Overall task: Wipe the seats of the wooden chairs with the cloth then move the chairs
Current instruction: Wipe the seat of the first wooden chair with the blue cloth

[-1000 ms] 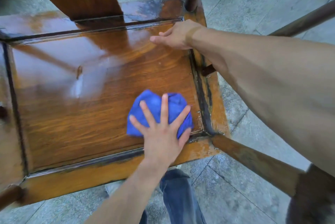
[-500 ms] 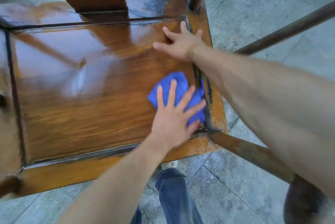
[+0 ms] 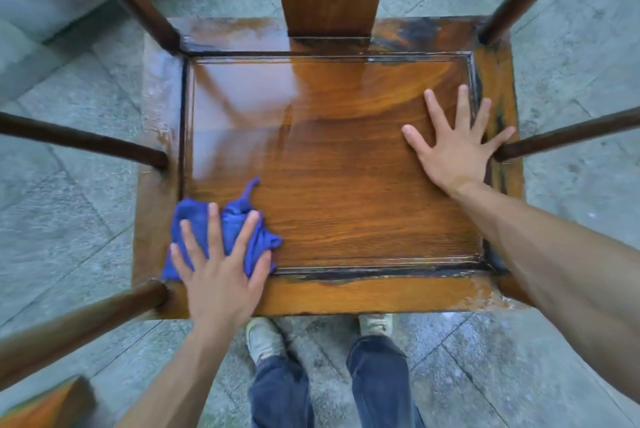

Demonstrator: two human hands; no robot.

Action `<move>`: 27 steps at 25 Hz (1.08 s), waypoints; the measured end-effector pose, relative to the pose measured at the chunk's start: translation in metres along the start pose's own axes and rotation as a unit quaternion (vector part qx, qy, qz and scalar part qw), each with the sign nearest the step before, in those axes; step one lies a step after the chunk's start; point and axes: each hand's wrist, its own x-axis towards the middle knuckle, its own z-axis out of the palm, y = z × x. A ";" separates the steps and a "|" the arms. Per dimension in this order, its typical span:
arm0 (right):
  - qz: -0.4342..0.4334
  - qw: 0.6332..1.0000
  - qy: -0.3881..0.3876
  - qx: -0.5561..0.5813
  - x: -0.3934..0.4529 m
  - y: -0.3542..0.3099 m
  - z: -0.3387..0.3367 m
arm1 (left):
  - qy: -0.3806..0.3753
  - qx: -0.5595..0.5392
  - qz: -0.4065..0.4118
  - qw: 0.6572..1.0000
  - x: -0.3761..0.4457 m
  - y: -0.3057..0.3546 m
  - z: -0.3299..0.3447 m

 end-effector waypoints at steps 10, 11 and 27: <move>-0.009 1.000 0.023 0.001 0.003 0.002 0.009 | 0.038 -0.052 -0.090 0.994 0.194 0.128 -0.039; -0.009 1.000 0.024 0.000 0.004 0.002 0.010 | 0.039 -0.041 -0.039 0.998 0.189 0.146 -0.034; -0.116 0.966 -0.118 0.197 -0.191 -0.027 0.006 | -0.197 -0.038 0.264 0.943 -0.017 0.084 -0.058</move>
